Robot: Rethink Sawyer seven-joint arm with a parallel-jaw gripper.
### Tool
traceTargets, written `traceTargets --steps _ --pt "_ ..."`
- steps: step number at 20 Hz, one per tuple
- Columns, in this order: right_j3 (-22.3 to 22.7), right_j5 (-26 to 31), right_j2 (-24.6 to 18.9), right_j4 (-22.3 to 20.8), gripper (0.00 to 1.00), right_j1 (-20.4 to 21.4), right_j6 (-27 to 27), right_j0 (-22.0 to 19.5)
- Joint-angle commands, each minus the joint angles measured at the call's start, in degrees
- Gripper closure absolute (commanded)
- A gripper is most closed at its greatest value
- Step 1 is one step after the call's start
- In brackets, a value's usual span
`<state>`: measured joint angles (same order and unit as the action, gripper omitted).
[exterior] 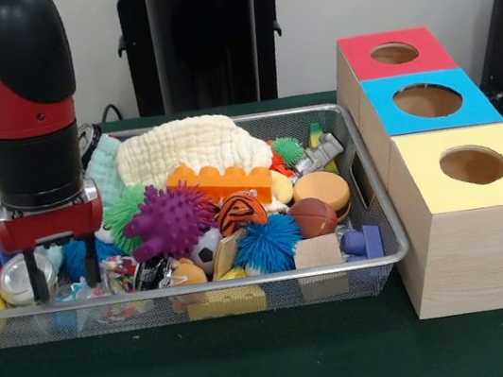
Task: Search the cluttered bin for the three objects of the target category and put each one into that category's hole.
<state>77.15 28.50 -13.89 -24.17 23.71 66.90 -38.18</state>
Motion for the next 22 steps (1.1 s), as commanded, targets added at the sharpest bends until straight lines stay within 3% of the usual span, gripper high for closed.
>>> traceTargets --steps 1,15,22 --pt "0.0 5.0 -6.0 0.5 0.00 -5.8 -2.2 -0.9" --pt "-1.6 2.6 -8.7 0.3 0.00 -10.4 -2.3 -2.1" --pt "-1.2 1.8 -8.2 -0.5 0.00 -9.2 -0.8 -1.6"
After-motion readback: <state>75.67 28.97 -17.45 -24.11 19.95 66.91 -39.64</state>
